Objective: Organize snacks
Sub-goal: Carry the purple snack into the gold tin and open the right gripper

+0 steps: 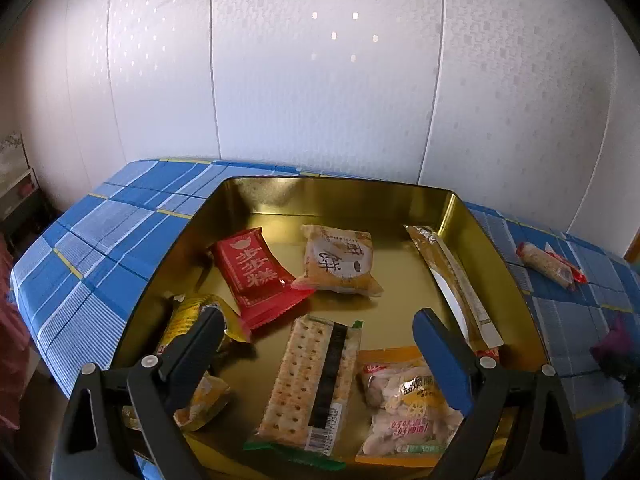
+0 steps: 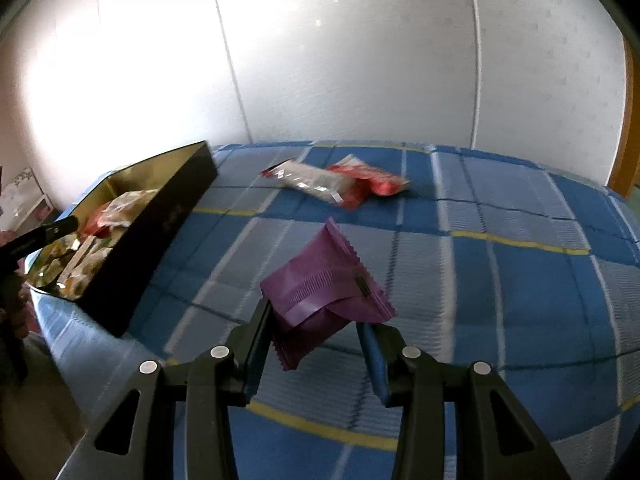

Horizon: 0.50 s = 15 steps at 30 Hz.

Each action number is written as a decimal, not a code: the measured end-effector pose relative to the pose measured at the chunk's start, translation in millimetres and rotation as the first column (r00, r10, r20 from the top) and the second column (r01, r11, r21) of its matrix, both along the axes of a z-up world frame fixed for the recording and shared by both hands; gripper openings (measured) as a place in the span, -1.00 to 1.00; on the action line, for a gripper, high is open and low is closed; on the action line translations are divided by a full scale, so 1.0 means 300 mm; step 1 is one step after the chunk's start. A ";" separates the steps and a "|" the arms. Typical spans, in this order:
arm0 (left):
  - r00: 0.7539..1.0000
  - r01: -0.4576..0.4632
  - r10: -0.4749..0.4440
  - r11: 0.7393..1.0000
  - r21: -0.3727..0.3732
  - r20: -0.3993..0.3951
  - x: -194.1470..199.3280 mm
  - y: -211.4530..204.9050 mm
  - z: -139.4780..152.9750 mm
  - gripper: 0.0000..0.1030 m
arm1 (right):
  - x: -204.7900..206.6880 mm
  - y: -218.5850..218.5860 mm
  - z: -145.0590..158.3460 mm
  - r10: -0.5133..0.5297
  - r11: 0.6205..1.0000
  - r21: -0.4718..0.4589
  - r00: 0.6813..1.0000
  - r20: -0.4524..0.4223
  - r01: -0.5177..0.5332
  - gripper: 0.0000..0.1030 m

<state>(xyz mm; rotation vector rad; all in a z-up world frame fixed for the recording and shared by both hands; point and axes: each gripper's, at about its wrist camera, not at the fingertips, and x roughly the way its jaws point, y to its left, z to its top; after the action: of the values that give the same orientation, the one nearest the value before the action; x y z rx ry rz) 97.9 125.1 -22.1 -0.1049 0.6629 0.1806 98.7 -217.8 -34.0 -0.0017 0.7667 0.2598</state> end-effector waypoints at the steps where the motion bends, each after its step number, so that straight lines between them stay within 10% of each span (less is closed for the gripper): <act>1: 1.000 0.002 -0.002 1.000 0.004 0.000 -0.001 0.001 0.000 0.86 | -0.002 0.014 0.004 0.004 1.000 0.004 1.000 -0.003 -0.004 -0.17; 15: 1.000 -0.012 0.011 1.000 0.021 0.009 -0.036 0.052 0.008 0.86 | 0.024 0.286 0.133 0.144 0.989 0.007 0.988 0.046 -0.145 -0.17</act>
<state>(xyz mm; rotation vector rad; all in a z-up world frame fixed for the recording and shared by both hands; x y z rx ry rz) 87.1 140.7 -19.7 -0.0893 0.6516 0.1980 105.9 -132.1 6.0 -0.0536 0.7214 0.4005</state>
